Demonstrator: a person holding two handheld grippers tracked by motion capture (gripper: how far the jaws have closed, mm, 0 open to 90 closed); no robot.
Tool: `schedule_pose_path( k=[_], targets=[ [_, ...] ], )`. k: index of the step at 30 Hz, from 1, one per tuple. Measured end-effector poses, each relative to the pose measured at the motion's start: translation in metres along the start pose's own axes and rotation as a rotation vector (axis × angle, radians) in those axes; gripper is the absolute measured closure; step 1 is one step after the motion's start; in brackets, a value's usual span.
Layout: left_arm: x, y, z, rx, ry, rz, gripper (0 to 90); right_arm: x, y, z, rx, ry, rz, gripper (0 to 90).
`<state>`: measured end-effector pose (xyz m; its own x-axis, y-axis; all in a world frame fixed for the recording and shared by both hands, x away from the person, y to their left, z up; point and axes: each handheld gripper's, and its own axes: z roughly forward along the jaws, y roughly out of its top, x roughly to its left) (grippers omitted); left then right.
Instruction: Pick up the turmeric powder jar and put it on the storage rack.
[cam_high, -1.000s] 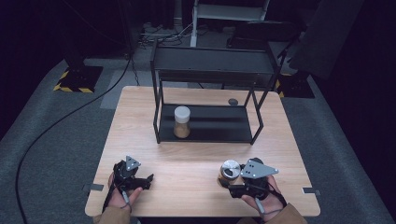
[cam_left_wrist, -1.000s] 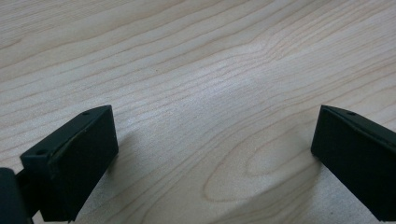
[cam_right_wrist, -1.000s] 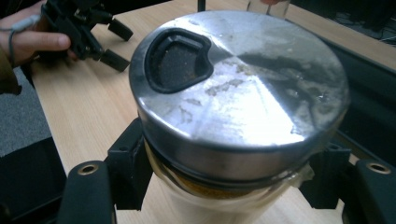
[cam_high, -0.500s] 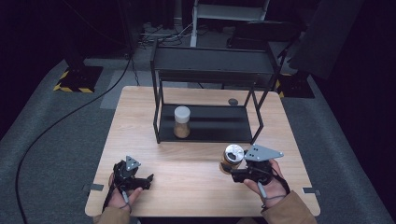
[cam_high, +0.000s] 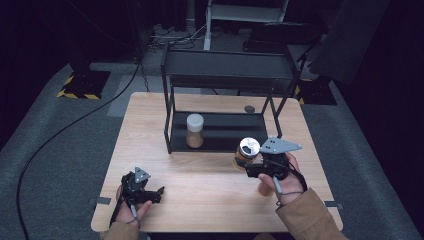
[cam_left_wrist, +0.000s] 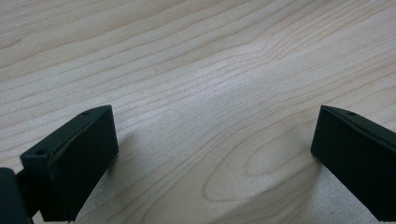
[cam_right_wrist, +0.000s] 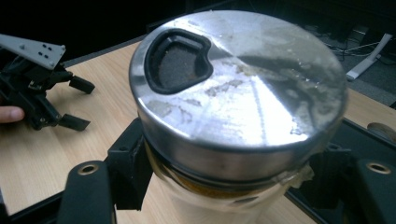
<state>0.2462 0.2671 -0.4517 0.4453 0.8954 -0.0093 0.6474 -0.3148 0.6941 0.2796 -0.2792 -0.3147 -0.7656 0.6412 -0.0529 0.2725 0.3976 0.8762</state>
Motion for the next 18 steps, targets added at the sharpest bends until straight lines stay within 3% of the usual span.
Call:
schedule_pose_path(
  k=[18],
  targets=[
    [0.0,0.0,0.0,0.001,0.0,0.0,0.3,-0.018,0.019,0.039,0.004,-0.046,0.028,31.6]
  ],
)
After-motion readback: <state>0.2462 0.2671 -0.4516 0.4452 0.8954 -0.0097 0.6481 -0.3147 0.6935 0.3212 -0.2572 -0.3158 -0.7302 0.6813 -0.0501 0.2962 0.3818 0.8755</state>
